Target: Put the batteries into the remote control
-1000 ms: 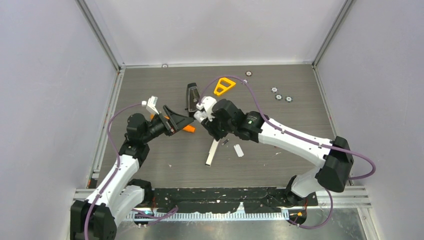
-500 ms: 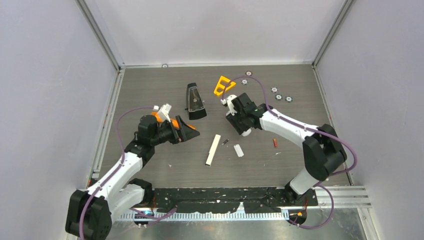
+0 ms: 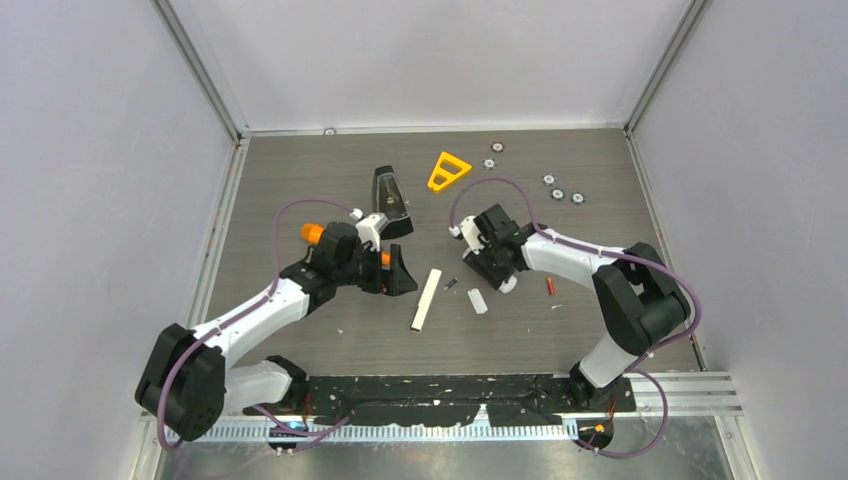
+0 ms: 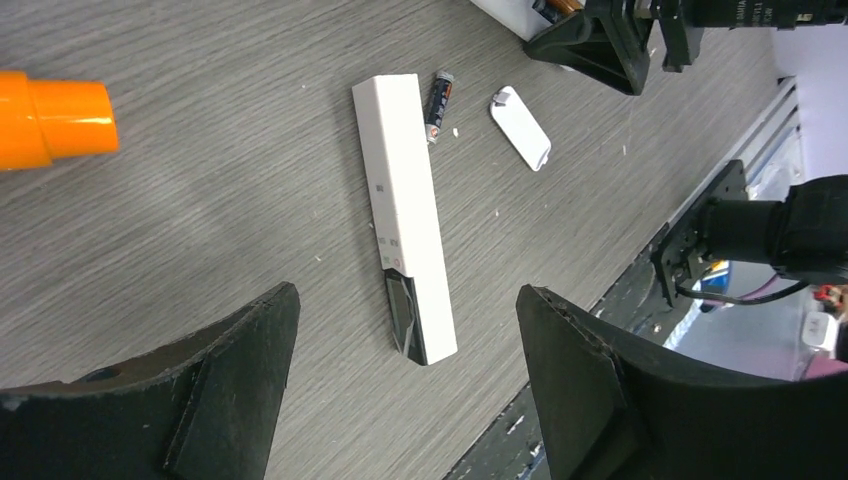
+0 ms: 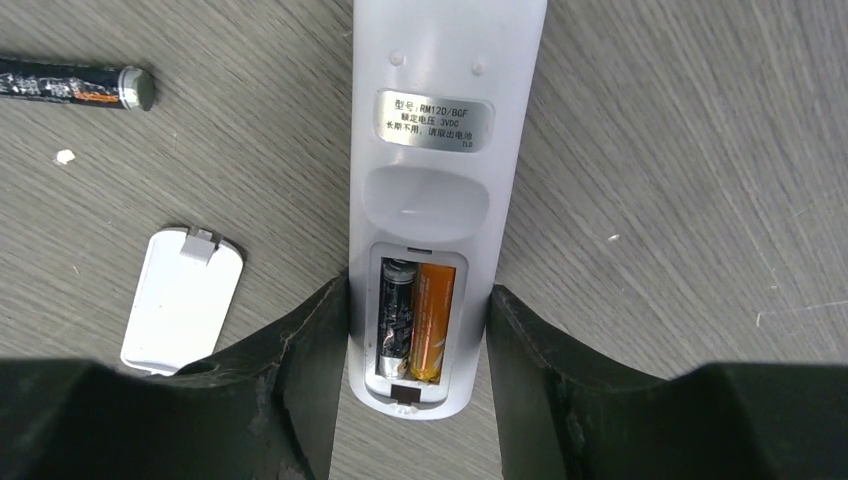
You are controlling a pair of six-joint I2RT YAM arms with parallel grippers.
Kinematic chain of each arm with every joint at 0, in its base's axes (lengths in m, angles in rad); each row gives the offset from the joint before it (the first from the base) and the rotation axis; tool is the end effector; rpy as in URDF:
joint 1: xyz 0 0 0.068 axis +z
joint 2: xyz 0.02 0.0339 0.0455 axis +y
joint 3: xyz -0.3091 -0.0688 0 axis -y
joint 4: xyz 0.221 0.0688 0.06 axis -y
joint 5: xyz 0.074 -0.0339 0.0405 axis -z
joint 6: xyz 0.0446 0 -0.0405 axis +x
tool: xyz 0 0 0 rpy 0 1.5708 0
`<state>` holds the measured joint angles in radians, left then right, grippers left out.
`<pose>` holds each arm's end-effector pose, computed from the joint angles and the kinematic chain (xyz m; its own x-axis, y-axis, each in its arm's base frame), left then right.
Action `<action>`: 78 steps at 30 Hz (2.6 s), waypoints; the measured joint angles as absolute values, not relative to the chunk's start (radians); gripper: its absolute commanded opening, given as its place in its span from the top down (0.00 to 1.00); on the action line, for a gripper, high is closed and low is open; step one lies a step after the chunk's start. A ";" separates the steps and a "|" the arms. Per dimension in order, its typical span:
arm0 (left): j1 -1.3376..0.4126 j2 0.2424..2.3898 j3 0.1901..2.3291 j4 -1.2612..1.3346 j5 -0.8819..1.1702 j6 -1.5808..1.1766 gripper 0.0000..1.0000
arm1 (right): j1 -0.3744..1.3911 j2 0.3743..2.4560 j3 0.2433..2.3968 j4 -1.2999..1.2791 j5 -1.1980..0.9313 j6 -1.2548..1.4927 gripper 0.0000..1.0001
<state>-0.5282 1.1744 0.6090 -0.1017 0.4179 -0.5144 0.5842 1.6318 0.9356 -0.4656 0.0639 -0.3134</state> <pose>0.1719 -0.1213 0.2599 -0.8274 -0.0379 -0.5604 0.3778 0.7008 -0.6051 0.2468 0.1598 0.2176 -0.5649 -0.7424 -0.3603 -0.7394 0.6492 -0.1783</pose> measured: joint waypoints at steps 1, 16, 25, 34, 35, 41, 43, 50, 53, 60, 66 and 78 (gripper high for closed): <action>-0.531 1.177 0.615 -0.108 0.411 -0.504 0.19 | 0.582 1.626 0.925 -0.461 0.060 -0.324 0.73; -0.533 1.169 0.664 -0.175 0.352 -0.429 0.18 | 0.574 1.573 0.954 -0.479 0.097 -0.242 0.18; -0.533 1.082 0.667 -0.223 0.261 -0.444 0.18 | 0.589 1.474 1.093 -0.572 0.187 0.226 0.36; -0.533 1.021 0.672 -0.285 0.172 -0.472 0.18 | 0.738 1.482 1.109 -0.656 0.241 0.914 0.49; -0.533 1.018 0.672 -0.290 0.167 -0.473 0.18 | 0.748 1.489 1.107 -0.659 0.236 0.989 0.53; -0.533 1.004 0.671 -0.302 0.152 -0.490 0.18 | 0.752 1.547 1.060 -0.700 0.224 1.303 0.66; -0.533 0.996 0.671 -0.305 0.149 -0.491 0.18 | 0.752 1.565 1.055 -0.724 0.227 1.371 0.68; -0.533 0.980 0.671 -0.305 0.140 -0.490 0.18 | 0.754 1.612 1.056 -0.765 0.244 1.494 0.66; -0.532 0.980 0.671 -0.306 0.139 -0.490 0.18 | 0.754 1.642 1.056 -0.773 0.245 1.521 0.61; -0.528 0.981 0.670 -0.303 0.158 -0.487 0.18 | 0.754 1.684 1.064 -0.788 0.246 1.553 0.60; -0.528 0.980 0.670 -0.296 0.184 -0.480 0.18 | 0.752 1.714 1.078 -0.785 0.246 1.569 0.66; -0.521 0.980 0.670 -0.295 0.188 -0.467 0.18 | 0.741 1.729 1.079 -0.783 0.253 1.584 0.73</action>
<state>-0.5213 0.9802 0.6697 -0.2951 0.1879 -0.4667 0.7406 1.7287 1.0790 -0.7830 0.2531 1.5841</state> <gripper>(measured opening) 0.821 0.274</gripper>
